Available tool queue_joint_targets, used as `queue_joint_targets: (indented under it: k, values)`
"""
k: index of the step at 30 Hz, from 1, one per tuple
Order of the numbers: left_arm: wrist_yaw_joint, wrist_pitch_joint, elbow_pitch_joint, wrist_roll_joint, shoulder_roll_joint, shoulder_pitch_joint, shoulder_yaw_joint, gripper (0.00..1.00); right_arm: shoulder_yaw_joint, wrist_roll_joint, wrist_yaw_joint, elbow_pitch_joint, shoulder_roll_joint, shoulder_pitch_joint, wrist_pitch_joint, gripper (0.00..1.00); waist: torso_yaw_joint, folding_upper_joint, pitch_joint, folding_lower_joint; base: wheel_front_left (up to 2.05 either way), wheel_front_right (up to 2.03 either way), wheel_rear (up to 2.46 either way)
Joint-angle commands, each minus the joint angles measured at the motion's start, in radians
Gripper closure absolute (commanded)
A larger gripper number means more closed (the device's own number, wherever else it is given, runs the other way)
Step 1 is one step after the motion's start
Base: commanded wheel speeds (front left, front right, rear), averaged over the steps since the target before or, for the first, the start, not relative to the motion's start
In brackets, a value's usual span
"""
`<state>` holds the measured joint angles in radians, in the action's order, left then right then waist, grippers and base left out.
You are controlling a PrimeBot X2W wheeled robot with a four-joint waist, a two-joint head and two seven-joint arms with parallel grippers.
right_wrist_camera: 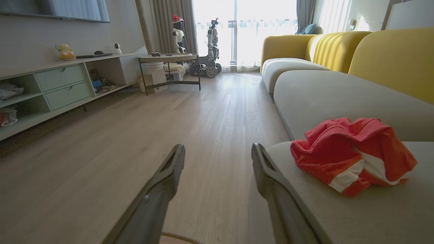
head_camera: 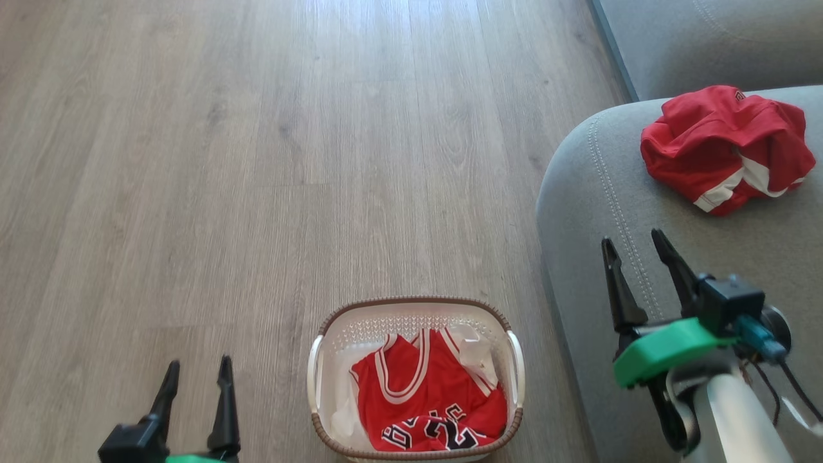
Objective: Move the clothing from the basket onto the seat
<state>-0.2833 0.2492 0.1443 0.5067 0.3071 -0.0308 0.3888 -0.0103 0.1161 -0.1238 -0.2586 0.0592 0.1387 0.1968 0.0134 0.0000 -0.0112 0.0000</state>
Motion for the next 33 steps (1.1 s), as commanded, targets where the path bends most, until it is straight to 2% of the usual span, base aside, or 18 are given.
queue_joint_targets:
  k: [1,7,12,33]
  values:
    - [-0.006,0.013,-0.032,-0.011,0.026,0.019,-0.049,0.0,-0.026,0.01,-0.007,0.046,-0.009,0.015,-0.003,0.0,0.001,0.0,-0.001,0.0,0.0,0.0,0.0]
    - [-0.01,0.013,-0.05,-0.013,0.02,-0.026,-0.079,0.0,-0.036,0.03,-0.007,0.116,-0.009,-0.073,-0.025,0.0,0.005,0.0,-0.009,0.0,0.0,0.0,0.0]
    - [0.004,0.013,-0.044,-0.014,0.005,-0.039,-0.099,0.0,-0.042,0.048,-0.007,0.144,-0.009,-0.123,-0.036,0.0,0.008,0.0,-0.021,0.0,0.0,0.0,0.0]
    - [0.039,0.013,-0.008,-0.042,-0.024,-0.029,-0.123,0.0,-0.038,0.057,-0.007,0.137,-0.009,-0.138,-0.047,0.0,0.009,0.0,-0.03,0.0,0.0,0.0,0.0]
